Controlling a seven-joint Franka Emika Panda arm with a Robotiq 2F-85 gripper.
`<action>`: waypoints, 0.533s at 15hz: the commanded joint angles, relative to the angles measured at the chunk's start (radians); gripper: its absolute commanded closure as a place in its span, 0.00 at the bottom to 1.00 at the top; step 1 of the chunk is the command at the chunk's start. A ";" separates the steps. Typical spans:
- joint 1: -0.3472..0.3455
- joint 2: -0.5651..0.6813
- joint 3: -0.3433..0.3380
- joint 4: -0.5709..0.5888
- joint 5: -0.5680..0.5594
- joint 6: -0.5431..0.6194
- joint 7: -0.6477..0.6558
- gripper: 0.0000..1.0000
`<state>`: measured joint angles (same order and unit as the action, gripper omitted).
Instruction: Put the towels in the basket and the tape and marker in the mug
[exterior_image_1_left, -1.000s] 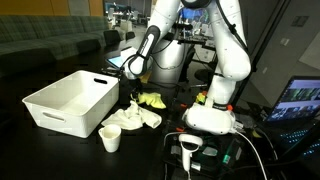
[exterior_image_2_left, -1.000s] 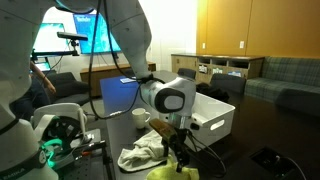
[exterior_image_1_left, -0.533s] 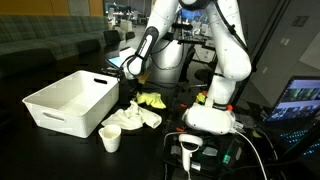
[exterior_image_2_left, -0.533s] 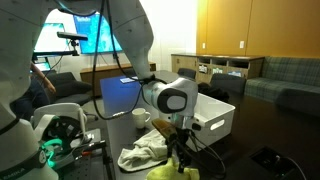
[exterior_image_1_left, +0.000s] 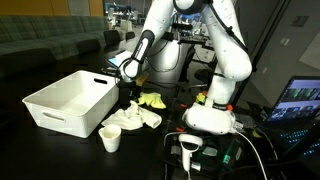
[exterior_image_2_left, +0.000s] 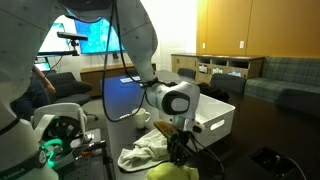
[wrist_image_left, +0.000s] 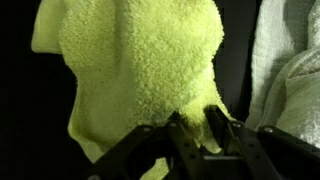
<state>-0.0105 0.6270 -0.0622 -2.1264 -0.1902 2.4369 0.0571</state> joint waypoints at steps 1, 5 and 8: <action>0.017 0.010 -0.008 0.038 0.011 -0.055 0.003 0.94; 0.026 -0.022 -0.012 0.032 0.001 -0.083 0.009 1.00; 0.040 -0.054 -0.015 0.024 -0.006 -0.103 0.025 0.99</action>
<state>0.0019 0.6181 -0.0623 -2.0976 -0.1903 2.3732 0.0586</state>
